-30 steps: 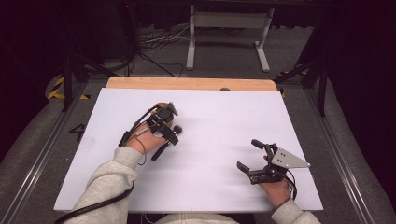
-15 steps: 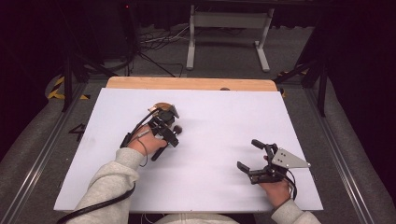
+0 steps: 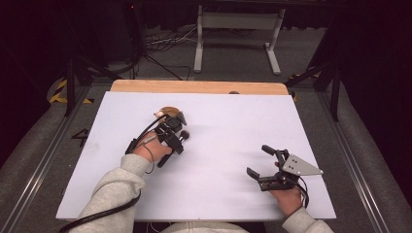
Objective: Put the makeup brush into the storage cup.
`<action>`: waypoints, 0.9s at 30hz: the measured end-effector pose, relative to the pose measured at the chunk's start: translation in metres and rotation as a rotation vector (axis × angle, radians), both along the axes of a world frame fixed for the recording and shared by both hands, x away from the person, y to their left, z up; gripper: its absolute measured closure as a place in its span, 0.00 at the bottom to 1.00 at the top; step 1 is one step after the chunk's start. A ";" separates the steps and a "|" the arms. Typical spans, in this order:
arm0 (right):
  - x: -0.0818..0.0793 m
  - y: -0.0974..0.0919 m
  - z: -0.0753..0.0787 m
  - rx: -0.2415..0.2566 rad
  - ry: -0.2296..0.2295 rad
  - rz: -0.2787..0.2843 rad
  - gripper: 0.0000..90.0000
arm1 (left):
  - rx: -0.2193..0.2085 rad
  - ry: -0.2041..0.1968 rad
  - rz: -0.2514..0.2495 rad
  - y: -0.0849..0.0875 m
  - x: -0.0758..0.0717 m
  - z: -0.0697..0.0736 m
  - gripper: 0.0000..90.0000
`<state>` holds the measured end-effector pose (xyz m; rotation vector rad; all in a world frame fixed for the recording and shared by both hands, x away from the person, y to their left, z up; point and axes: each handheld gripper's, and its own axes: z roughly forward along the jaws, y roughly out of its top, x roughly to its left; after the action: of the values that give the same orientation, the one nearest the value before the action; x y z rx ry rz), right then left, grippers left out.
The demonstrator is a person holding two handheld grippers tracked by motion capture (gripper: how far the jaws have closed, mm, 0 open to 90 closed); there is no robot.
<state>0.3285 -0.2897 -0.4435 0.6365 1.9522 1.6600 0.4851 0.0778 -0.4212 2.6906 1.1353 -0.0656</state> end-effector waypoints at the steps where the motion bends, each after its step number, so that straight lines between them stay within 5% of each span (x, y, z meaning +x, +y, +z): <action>1: 0.000 0.000 0.000 0.000 0.000 0.000 0.06 | 0.002 0.002 0.006 0.000 0.000 0.000 0.50; 17: 0.000 0.000 0.000 -0.008 -0.006 -0.005 0.06 | 0.038 -0.009 0.019 0.000 0.000 0.001 0.74; 27: 0.000 0.000 0.000 -0.008 -0.006 -0.008 0.06 | 0.041 0.013 0.051 0.000 0.001 0.001 0.79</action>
<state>0.3280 -0.2898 -0.4431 0.6353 1.9489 1.6466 0.4862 0.0778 -0.4207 2.6989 1.2221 -0.0517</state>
